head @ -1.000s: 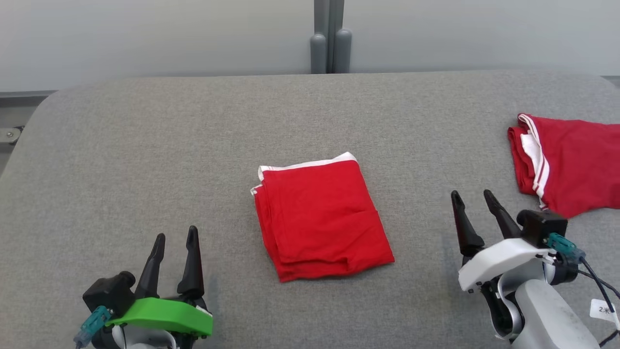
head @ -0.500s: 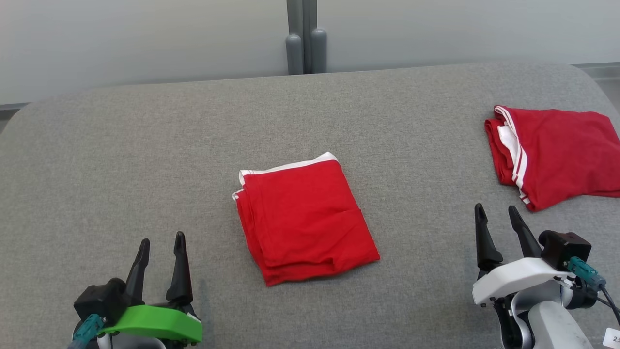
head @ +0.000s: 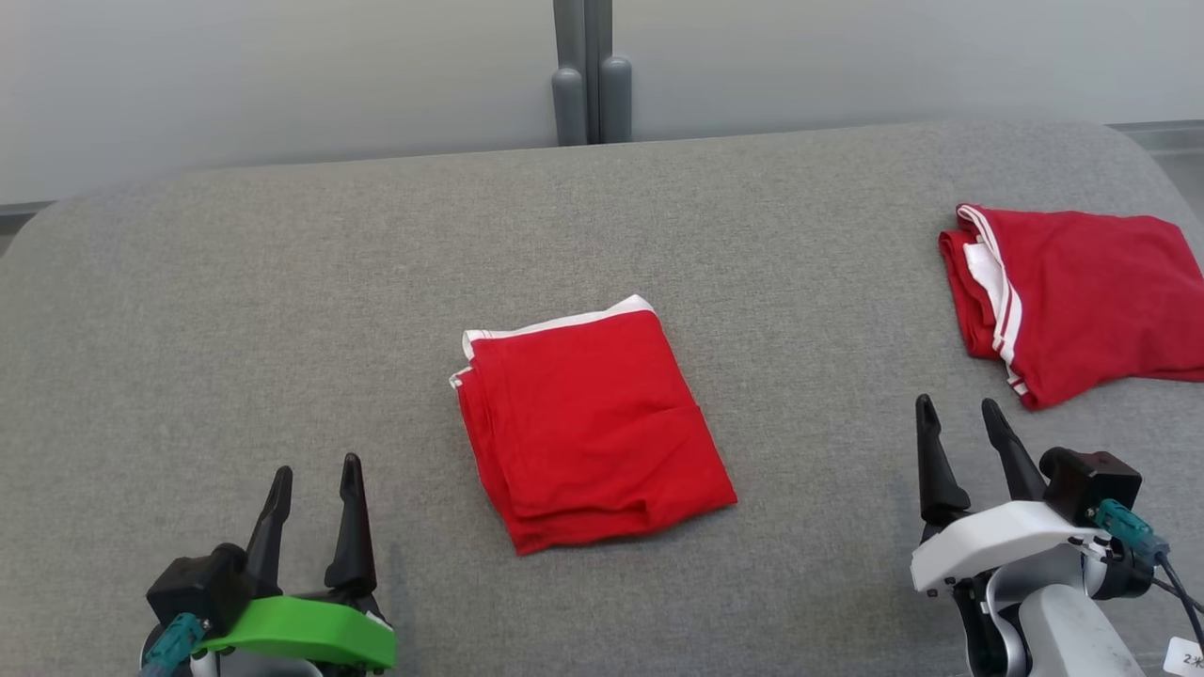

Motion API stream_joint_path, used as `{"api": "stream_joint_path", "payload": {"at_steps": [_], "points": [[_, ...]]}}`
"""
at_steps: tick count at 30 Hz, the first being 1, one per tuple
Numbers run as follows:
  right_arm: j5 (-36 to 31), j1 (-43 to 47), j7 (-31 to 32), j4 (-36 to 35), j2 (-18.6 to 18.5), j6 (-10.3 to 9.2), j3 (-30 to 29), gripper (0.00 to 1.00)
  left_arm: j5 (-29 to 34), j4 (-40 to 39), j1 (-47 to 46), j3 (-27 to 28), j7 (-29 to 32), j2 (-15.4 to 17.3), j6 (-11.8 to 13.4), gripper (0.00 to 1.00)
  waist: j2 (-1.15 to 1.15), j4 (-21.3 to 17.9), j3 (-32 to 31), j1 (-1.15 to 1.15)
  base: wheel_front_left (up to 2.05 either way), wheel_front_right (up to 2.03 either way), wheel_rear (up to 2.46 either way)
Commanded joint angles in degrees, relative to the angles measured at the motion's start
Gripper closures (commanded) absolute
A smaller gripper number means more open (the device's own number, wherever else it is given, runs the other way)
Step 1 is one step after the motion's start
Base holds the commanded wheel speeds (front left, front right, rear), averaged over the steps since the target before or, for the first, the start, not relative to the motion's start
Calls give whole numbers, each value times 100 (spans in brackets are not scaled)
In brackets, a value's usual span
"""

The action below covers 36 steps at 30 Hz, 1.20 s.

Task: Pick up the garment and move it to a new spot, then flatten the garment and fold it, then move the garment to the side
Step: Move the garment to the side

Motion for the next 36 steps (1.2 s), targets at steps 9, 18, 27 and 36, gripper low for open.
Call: {"api": "stream_joint_path", "payload": {"at_steps": [9,18,27,36], "points": [[13,-251,-23,36,-14,-2,386,0,101,-75,-201,-227,1,20,123,0,0,429,381,0,0,0,0],[79,-871,-20,543,-95,-2,1007,0,217,54,-367,-530,2,18,265,0,0,1242,759,0,0,0,0],[472,-1382,36,1656,-179,-3,1436,0,201,111,-347,-716,1,16,265,0,0,1741,906,0,0,0,0],[919,-1787,12,2254,-186,-3,1641,100,433,186,-432,-765,1,20,265,0,0,1545,803,0,0,0,0]]}}
